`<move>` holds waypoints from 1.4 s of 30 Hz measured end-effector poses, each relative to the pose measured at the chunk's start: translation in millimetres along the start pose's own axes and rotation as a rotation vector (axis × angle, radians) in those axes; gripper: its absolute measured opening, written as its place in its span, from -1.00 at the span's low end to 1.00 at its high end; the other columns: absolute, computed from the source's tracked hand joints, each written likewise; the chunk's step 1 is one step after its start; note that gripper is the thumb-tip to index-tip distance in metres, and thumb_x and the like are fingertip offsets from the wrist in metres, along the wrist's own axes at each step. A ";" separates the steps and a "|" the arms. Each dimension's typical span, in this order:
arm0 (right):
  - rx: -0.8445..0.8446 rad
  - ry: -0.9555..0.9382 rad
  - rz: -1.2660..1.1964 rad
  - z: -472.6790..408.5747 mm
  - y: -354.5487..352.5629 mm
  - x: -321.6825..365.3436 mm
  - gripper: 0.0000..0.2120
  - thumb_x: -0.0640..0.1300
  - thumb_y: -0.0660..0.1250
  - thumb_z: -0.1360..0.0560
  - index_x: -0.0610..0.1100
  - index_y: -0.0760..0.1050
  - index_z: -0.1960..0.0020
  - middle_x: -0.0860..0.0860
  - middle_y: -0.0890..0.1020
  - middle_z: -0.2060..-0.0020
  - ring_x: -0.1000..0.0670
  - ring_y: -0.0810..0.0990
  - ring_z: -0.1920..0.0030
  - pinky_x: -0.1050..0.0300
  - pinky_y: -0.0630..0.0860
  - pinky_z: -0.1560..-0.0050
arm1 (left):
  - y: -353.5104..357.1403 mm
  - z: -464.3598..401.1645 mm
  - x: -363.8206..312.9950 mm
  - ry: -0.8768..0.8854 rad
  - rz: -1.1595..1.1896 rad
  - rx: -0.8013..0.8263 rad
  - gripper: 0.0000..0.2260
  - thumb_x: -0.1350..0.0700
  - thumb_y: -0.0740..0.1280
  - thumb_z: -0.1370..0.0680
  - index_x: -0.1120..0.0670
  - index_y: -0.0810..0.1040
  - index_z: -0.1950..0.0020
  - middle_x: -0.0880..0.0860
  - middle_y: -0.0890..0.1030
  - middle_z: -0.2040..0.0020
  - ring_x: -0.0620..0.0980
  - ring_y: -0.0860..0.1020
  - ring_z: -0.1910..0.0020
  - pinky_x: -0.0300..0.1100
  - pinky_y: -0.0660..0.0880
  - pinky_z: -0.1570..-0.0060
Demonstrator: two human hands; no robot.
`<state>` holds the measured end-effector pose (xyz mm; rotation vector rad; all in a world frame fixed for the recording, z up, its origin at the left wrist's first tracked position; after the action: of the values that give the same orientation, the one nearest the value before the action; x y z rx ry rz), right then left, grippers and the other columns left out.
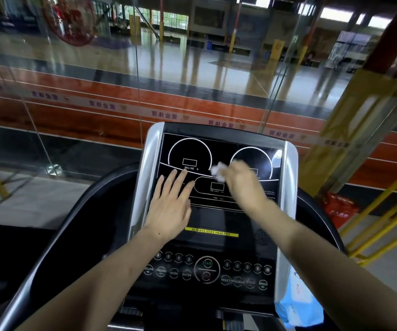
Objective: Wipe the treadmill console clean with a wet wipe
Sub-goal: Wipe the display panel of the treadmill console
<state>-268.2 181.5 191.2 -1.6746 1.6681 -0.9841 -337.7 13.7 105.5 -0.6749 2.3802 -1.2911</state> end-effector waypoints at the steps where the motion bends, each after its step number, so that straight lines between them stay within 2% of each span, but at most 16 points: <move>1: -0.056 0.063 0.029 -21.3 -7.2 -9.5 -0.86 -0.16 0.34 -0.56 -0.07 0.61 0.16 -0.09 0.56 0.18 -0.14 0.60 0.03 -0.12 0.48 0.01 | 0.5 0.4 -1.3 0.008 0.000 0.009 -0.49 0.06 0.22 -0.62 0.04 0.29 -0.59 0.14 0.20 -0.66 0.19 0.09 -0.67 0.24 0.10 -0.61; 4: -0.043 0.109 0.067 -41.9 -6.6 -11.4 -0.82 -0.31 0.25 -0.58 -0.22 0.64 -0.03 -0.22 0.57 0.05 -0.23 0.53 0.01 -0.10 0.51 0.00 | 3.5 6.5 -2.9 0.021 -0.008 0.020 -0.49 0.06 0.21 -0.62 0.04 0.30 -0.59 0.14 0.18 -0.67 0.20 0.08 -0.67 0.24 0.07 -0.61; 8: 0.011 -0.022 -0.022 40.3 21.5 18.1 -0.88 -0.32 0.34 -0.56 -0.22 0.63 -0.04 -0.10 0.54 0.20 -0.14 0.53 0.13 -0.04 0.57 0.13 | 6.6 15.4 0.7 -0.003 0.003 0.025 -0.50 0.07 0.22 -0.62 0.05 0.32 -0.57 0.15 0.16 -0.68 0.21 0.08 -0.67 0.24 0.07 -0.61; 11: 0.058 -0.113 -0.085 69.2 31.6 26.4 -0.78 -0.39 0.48 -0.45 -0.17 0.66 -0.05 -0.05 0.49 0.28 -0.09 0.49 0.24 0.03 0.58 0.22 | 8.0 19.3 1.6 -0.012 0.007 0.028 -0.50 0.08 0.24 -0.61 0.06 0.34 -0.57 0.15 0.16 -0.68 0.22 0.09 -0.66 0.24 0.07 -0.61; 14: 0.035 -0.151 -0.061 45.6 29.6 28.3 -0.76 -0.34 0.50 -0.46 -0.11 0.66 -0.08 -0.01 0.51 0.25 -0.03 0.56 0.12 0.07 0.61 0.12 | 7.9 22.1 3.6 -0.021 0.007 0.032 -0.50 0.07 0.24 -0.61 0.06 0.33 -0.57 0.15 0.15 -0.68 0.21 0.10 -0.66 0.25 0.08 -0.61; 17: -0.018 -0.081 -0.051 19.0 32.0 39.2 -0.81 -0.31 0.50 -0.47 -0.14 0.67 -0.05 -0.02 0.50 0.24 -0.06 0.55 0.16 0.03 0.62 0.21 | 8.1 24.9 3.0 -0.040 0.004 0.021 -0.51 0.07 0.22 -0.62 0.07 0.33 -0.57 0.15 0.15 -0.68 0.21 0.10 -0.66 0.25 0.10 -0.60; 19: -0.011 -0.084 -0.057 21.9 33.6 42.5 -0.82 -0.31 0.49 -0.48 -0.15 0.67 -0.05 -0.02 0.50 0.23 -0.05 0.54 0.12 0.03 0.64 0.16 | 10.7 26.0 3.2 -0.042 0.009 0.021 -0.51 0.08 0.23 -0.62 0.06 0.33 -0.57 0.15 0.14 -0.68 0.21 0.10 -0.66 0.24 0.10 -0.61; 22: -0.011 -0.084 -0.096 50.9 18.0 17.8 -0.79 -0.35 0.52 -0.45 -0.15 0.68 -0.05 -0.03 0.52 0.26 0.02 0.51 0.05 0.13 0.58 0.11 | 12.3 27.0 4.2 -0.056 0.017 0.035 -0.51 0.07 0.23 -0.63 0.05 0.32 -0.57 0.13 0.12 -0.69 0.20 0.08 -0.67 0.23 0.07 -0.62; 25: 0.001 -0.037 -0.057 70.6 5.8 -9.0 -0.83 -0.35 0.51 -0.45 -0.21 0.68 -0.03 -0.08 0.53 0.29 -0.10 0.53 0.21 -0.02 0.60 0.23 | 12.9 31.2 0.8 -0.060 0.014 0.049 -0.50 0.06 0.22 -0.63 0.04 0.32 -0.59 0.13 0.12 -0.69 0.19 0.08 -0.67 0.22 0.07 -0.62; 27: 0.006 -0.021 -0.043 68.8 10.4 -7.0 -0.84 -0.35 0.50 -0.46 -0.22 0.68 -0.03 -0.09 0.53 0.29 -0.13 0.53 0.25 -0.04 0.61 0.23 | 12.9 36.2 0.8 -0.061 0.006 0.062 -0.50 0.06 0.21 -0.64 0.04 0.31 -0.60 0.13 0.11 -0.70 0.20 0.07 -0.67 0.22 0.07 -0.62; 33: 0.032 -0.125 -0.096 46.0 36.2 50.2 -0.77 -0.36 0.54 -0.41 -0.15 0.69 -0.02 -0.04 0.51 0.31 -0.09 0.52 0.27 0.09 0.57 0.23 | 10.1 42.3 2.8 -0.073 0.002 0.078 -0.51 0.08 0.24 -0.64 0.07 0.34 -0.59 0.15 0.12 -0.69 0.20 0.07 -0.67 0.22 0.05 -0.63; 39: 0.066 -0.044 -0.042 83.4 11.3 -7.7 -0.82 -0.34 0.51 -0.46 -0.18 0.68 -0.04 -0.08 0.53 0.28 -0.15 0.54 0.24 -0.08 0.59 0.27 | 11.9 42.0 2.3 -0.060 -0.008 0.075 -0.50 0.06 0.23 -0.64 0.04 0.30 -0.60 0.14 0.09 -0.70 0.20 0.04 -0.68 0.23 0.03 -0.63; 42: 0.007 -0.030 -0.046 76.5 15.1 -2.4 -0.87 -0.34 0.49 -0.48 -0.23 0.69 -0.01 -0.08 0.51 0.31 -0.12 0.52 0.25 -0.08 0.60 0.27 | 12.7 45.4 4.0 -0.065 -0.005 0.082 -0.49 0.06 0.22 -0.64 0.04 0.29 -0.61 0.13 0.09 -0.70 0.20 0.03 -0.68 0.24 0.05 -0.62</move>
<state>-214.0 175.3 135.4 -1.7223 1.6115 -0.9807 -321.0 -13.6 70.6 -0.6887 2.2617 -1.3406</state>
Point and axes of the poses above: each hand's wrist, its own z-axis away from the middle knuckle, its own y-axis out of the palm, x = y × z, the point moved 7 cm from there along -z, towards the middle knuckle
